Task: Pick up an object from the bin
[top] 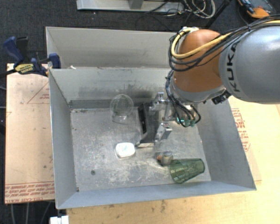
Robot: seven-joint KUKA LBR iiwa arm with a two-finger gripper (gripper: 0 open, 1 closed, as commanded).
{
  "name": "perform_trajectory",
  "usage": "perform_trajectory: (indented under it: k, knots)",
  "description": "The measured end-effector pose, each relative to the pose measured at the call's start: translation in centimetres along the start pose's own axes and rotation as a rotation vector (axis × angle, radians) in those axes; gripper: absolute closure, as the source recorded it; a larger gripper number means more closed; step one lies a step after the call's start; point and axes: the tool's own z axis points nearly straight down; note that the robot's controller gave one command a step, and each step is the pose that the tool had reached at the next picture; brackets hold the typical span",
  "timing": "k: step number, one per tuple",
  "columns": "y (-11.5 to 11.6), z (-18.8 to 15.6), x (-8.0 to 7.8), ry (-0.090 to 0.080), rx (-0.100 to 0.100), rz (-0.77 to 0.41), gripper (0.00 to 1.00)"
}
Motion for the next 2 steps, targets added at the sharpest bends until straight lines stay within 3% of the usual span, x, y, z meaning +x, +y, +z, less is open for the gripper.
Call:
perform_trajectory:
  k: [1,2]
  knots:
    - [0.0,-0.5,-0.2,-0.008,0.000,0.001,0.00]
    - [2.9,6.5,2.0,-0.011,0.000,-0.085,0.00]
